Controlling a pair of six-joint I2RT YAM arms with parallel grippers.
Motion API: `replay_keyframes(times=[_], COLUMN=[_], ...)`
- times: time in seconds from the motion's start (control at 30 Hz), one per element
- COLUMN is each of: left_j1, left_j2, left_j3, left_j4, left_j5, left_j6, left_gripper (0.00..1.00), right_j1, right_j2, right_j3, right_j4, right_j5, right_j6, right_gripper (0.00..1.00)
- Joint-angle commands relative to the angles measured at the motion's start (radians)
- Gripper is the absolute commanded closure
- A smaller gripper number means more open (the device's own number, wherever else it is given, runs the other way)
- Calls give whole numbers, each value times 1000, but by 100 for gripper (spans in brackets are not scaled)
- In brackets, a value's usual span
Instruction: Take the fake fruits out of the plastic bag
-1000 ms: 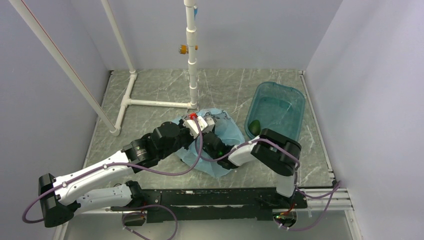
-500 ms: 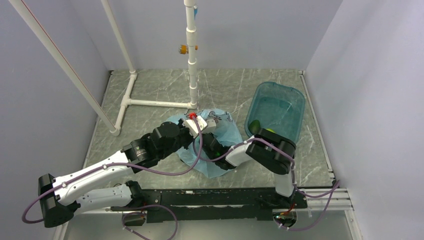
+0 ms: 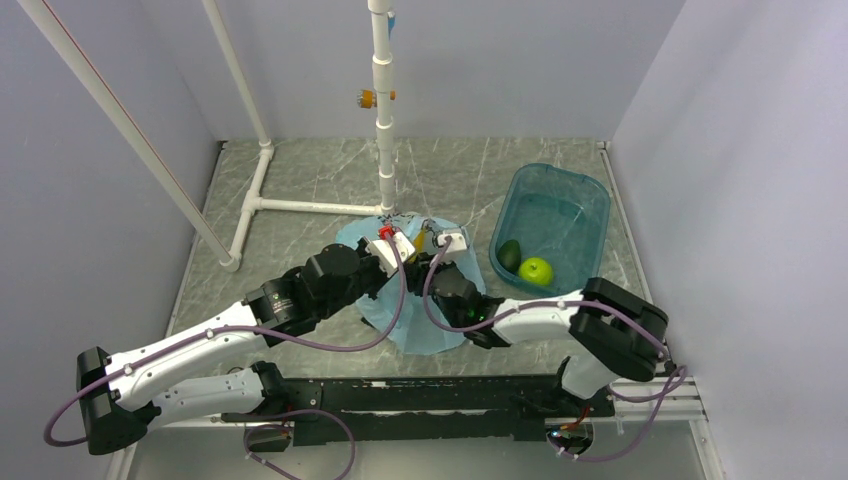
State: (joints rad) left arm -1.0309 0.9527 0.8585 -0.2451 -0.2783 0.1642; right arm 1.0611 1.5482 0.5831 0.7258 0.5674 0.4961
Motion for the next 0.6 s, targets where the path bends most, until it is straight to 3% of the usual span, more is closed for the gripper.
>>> replay_keyframes(times=[0.0,0.37,0.57], left_j1=[-6,-6,-6], left_j2=[-20,-4,11], left_j3=[9,12,27], left_j4=[40,35,22], left_j5=[-12,-39,-99], left_j6=[13,10,4], left_gripper=[100,100,100], right_j1=[5,39,58], right_j2=[-83,-323,-573], right_j3=[-57,-160,-234], right_j4=[-21,-142,-296], right_j5=[-12,-186,-262], right_j6=[-26,-42,-35], right_gripper=[81,87,91])
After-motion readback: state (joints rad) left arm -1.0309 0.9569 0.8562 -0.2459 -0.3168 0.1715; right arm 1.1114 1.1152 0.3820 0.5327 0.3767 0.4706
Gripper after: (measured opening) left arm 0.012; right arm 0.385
